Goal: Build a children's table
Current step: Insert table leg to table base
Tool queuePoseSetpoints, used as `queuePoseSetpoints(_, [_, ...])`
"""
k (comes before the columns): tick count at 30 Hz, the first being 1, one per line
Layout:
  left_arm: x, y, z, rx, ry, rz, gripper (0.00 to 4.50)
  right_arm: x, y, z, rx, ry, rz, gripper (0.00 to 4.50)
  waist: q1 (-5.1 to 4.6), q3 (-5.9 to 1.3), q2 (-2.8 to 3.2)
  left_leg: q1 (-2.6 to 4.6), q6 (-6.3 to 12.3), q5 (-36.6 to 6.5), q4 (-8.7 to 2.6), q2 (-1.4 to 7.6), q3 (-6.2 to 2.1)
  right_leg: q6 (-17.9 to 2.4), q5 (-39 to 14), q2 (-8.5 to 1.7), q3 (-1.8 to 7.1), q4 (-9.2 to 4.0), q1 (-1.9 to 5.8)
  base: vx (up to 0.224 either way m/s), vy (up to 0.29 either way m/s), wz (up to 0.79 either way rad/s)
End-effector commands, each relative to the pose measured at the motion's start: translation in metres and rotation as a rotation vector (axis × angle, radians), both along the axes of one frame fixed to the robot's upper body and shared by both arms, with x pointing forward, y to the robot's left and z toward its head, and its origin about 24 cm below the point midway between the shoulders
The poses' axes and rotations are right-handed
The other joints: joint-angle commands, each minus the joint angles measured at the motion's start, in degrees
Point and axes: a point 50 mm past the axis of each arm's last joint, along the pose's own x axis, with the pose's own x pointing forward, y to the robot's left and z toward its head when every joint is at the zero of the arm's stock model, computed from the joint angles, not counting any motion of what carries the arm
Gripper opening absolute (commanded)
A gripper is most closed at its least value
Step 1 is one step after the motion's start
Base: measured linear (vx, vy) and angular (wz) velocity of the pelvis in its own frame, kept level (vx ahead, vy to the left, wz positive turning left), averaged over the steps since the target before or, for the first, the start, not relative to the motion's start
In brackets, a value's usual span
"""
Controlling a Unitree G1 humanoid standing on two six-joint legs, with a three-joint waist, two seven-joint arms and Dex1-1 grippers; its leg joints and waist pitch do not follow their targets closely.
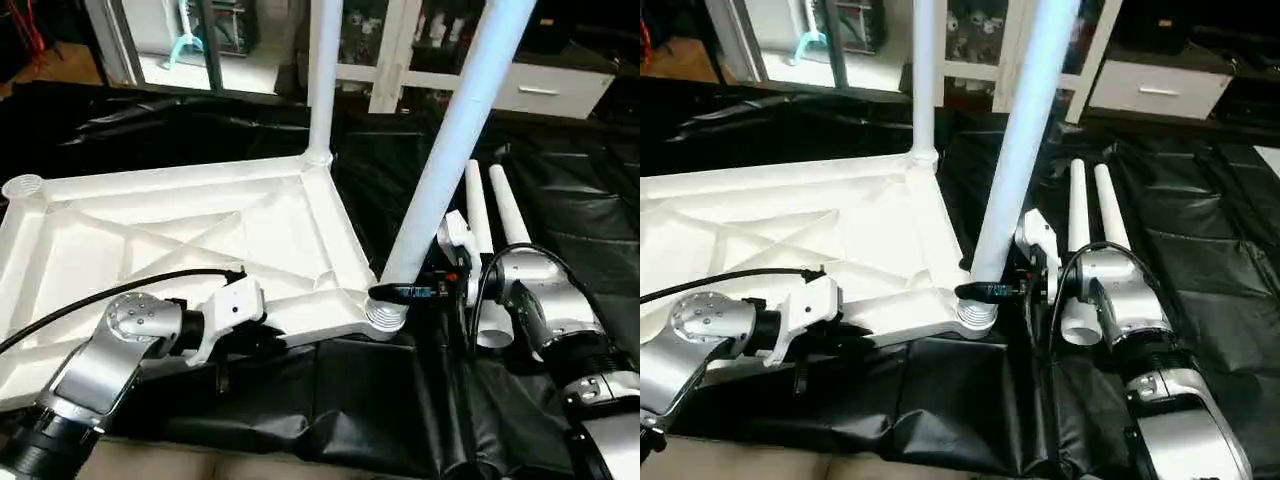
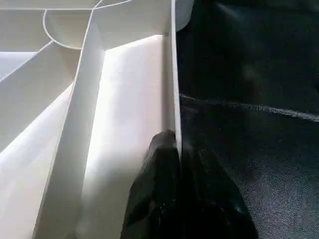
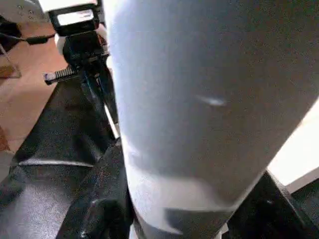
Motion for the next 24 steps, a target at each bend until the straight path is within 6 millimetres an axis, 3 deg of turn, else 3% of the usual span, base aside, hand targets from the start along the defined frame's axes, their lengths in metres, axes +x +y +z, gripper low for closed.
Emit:
queuePoseSetpoints(1, [0.002, -0.005, 0.004, -0.023, -0.032, -0.031, 0.00, -0.030, -0.007, -0.054, -0.241, 0.182, 0.066, 1.86, -0.13, -1.91, 0.61, 0.80, 2.81, -7.0, -4.06, 3.15, -1.24, -15.2, -4.9, -4.03, 2.58, -2.97, 1.80, 0.000, 0.000, 0.00])
queuePoseSetpoints(7, [0.003, -0.005, 0.004, -0.017, -0.039, -0.029, 0.00, -0.037, -0.011, -0.065, -0.301, 0.124, 0.076, 1.86, -0.31, -1.99, 0.47, 0.77, 2.62, -8.1, -4.14, 3.05, -1.36, -14.9, -5.3, -3.92, 2.53, -3.11, 1.74, 0.000, 0.000, 0.00])
queuePoseSetpoints(9, [0.003, -0.005, 0.003, -0.014, -0.039, -0.030, 0.00, -0.041, -0.010, -0.068, -0.304, 0.130, 0.087, 1.86, -0.46, -1.93, 0.45, 0.67, 2.51, -9.7, -4.19, 3.02, -1.49, -14.3, -7.6, -4.01, 2.54, -3.40, 1.71, 0.000, 0.000, 0.00])
queuePoseSetpoints(10, [0.003, -0.005, 0.003, -0.014, -0.039, -0.030, 0.00, -0.041, -0.010, -0.068, -0.304, 0.130, 0.087, 1.86, -0.43, -1.85, 0.46, 0.80, 2.29, -10.5, -4.33, 3.11, -1.52, -14.0, -9.0, -4.07, 2.56, -3.60, 1.67, 0.000, 0.000, 0.00])
queuePoseSetpoints(12, [0.003, -0.005, 0.003, -0.011, -0.039, -0.033, 0.00, -0.045, -0.009, -0.071, -0.314, 0.133, 0.116, 1.86, -0.62, -1.43, 0.36, 1.13, 0.85, -15.5, -4.70, 3.12, -1.75, -12.4, -16.8, -4.08, 2.64, -4.36, 1.28, 0.000, 0.000, 0.00])
queuePoseSetpoints(13, [0.003, -0.005, 0.003, -0.011, -0.039, -0.034, 0.00, -0.046, -0.009, -0.071, -0.319, 0.127, 0.119, 1.86, -0.63, -1.44, 0.58, 1.38, 0.15, -17.5, -4.76, 3.10, -1.93, -11.7, -19.7, -4.20, 2.72, -4.64, 1.19, 0.000, 0.000, 0.00])
queuePoseSetpoints(16, [0.004, -0.006, 0.003, -0.011, -0.040, -0.036, 0.00, -0.046, -0.006, -0.073, -0.321, 0.109, 0.126, 1.86, -0.70, -1.53, 0.72, 1.68, -0.63, -18.3, -4.90, 3.19, -2.07, -11.4, -19.6, -4.07, 2.77, -4.75, 0.97, 0.000, 0.000, 0.00])
queuePoseSetpoints(20, [0.004, -0.007, 0.003, -0.013, -0.042, -0.038, 0.00, -0.046, -0.001, -0.073, -0.303, 0.097, 0.120, 1.86, -0.87, -1.93, 0.52, 1.36, -0.36, -16.4, -4.93, 3.13, -2.07, -12.5, -14.0, -3.93, 2.67, -4.18, 1.44, 0.000, 0.000, 0.00])
queuePoseSetpoints(24, [0.005, -0.007, 0.003, -0.014, -0.045, -0.034, 0.00, -0.043, -0.001, -0.073, -0.276, 0.099, 0.071, 1.86, -0.85, -1.82, 0.37, 1.19, -0.13, -16.9, -4.98, 3.12, -2.14, -12.5, -15.2, -4.06, 2.72, -4.31, 1.47, 0.000, 0.000, 0.00])
